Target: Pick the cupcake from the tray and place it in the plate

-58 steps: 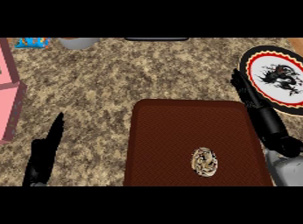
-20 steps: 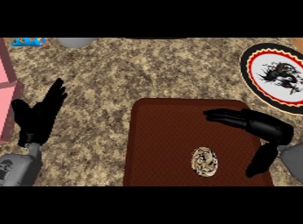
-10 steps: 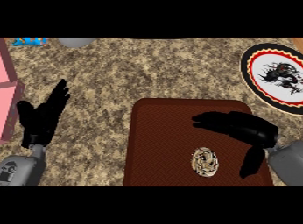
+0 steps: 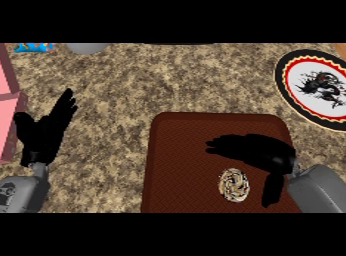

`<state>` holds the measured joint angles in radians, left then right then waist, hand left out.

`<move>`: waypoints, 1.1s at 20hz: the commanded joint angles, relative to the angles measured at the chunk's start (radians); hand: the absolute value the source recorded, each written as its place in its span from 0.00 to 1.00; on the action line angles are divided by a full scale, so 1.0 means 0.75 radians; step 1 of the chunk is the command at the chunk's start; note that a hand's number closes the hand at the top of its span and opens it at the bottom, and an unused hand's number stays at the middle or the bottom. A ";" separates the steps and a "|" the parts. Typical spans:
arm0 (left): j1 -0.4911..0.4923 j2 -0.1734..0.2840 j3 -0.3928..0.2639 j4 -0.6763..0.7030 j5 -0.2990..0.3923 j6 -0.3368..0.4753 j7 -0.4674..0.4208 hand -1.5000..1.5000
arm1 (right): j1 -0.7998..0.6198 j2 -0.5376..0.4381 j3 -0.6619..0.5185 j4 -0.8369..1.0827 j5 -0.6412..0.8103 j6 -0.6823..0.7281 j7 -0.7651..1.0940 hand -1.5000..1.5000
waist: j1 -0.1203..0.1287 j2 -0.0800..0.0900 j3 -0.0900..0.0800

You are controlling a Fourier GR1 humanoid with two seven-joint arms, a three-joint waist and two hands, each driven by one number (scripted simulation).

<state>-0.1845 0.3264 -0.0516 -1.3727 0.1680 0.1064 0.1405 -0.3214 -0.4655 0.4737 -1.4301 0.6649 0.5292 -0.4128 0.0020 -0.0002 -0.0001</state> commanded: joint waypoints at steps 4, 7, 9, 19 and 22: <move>0.050 -0.032 0.065 -0.049 -0.034 -0.039 0.008 0.50 | -0.004 0.124 -0.035 0.043 0.176 0.009 0.014 0.00 | 0.001 0.000 0.000; -0.027 -0.068 0.054 0.036 -0.096 -0.016 0.026 0.50 | 0.086 0.119 -0.036 -0.077 0.207 0.025 0.034 0.00 | -0.006 0.000 0.000; 0.002 -0.061 0.059 -0.064 -0.089 -0.037 0.068 0.50 | 0.004 0.195 -0.019 0.079 0.289 -0.016 0.018 0.00 | 0.001 0.000 0.000; -0.024 -0.058 0.134 0.002 -0.094 -0.085 0.033 0.50 | 0.010 0.117 0.020 -0.036 0.360 0.108 -0.189 1.00 | -0.005 0.000 0.000; 0.029 -0.114 0.049 -0.199 -0.134 -0.027 0.169 0.50 | 0.056 0.217 0.049 0.084 0.399 0.011 -0.151 1.00 | 0.005 -0.001 0.001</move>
<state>-0.1685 0.2564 0.0083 -1.4290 0.0835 0.0668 0.1871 -0.3004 -0.3600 0.4954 -1.4133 0.9531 0.5314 -0.5291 0.0026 -0.0090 -0.0081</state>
